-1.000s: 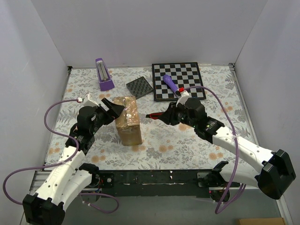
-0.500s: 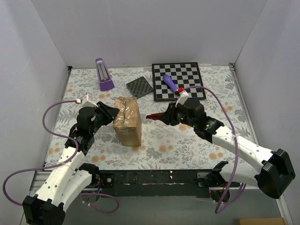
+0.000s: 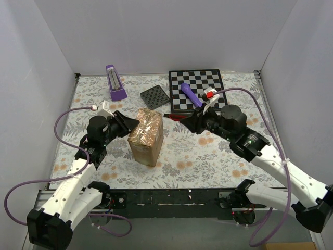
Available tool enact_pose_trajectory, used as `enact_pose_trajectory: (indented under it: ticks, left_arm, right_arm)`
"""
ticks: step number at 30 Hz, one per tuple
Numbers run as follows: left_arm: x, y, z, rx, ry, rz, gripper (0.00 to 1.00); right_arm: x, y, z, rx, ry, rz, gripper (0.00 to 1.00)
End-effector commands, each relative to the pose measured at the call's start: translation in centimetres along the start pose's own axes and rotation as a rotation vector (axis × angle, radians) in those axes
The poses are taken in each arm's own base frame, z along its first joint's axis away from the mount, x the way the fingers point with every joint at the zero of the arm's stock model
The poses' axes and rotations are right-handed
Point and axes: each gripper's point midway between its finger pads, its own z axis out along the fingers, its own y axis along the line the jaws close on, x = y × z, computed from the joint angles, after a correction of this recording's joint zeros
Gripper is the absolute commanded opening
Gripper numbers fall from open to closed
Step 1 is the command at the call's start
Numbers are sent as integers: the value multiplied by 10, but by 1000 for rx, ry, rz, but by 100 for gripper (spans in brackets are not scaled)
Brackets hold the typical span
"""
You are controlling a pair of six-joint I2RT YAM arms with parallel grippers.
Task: Unpack the express box
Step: Cut the express box at the center of the board.
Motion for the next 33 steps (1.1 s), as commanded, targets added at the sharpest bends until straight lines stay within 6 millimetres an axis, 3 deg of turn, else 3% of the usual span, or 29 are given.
enact_pose_trajectory:
  ticks: [1,3,4,6,12,25,33]
  left_arm:
    - [-11,-26,1,88,-2,1,27]
    - [-12,-28,2,89,-1,-6,27]
    - [-12,-28,4,85,5,-12,25]
    - [-14,-29,4,84,0,-21,23]
    - [-16,-26,1,70,-30,-34,14]
    - [-13,-18,-4,57,-45,-28,8]
    - [-5,-7,-4,30,-35,-36,6]
  right_arm:
    - [-59,55,-30,-203,-170,-232,1]
    - [-63,78,-32,-270,-167,-313,1]
    - [-52,82,-24,-274,-120,-335,1]
    - [-51,102,-22,-287,-119,-408,1]
    - [-35,137,-11,-274,-87,-550,1]
    - [-13,171,12,-196,20,-699,1]
    - [5,174,26,-158,84,-729,1]
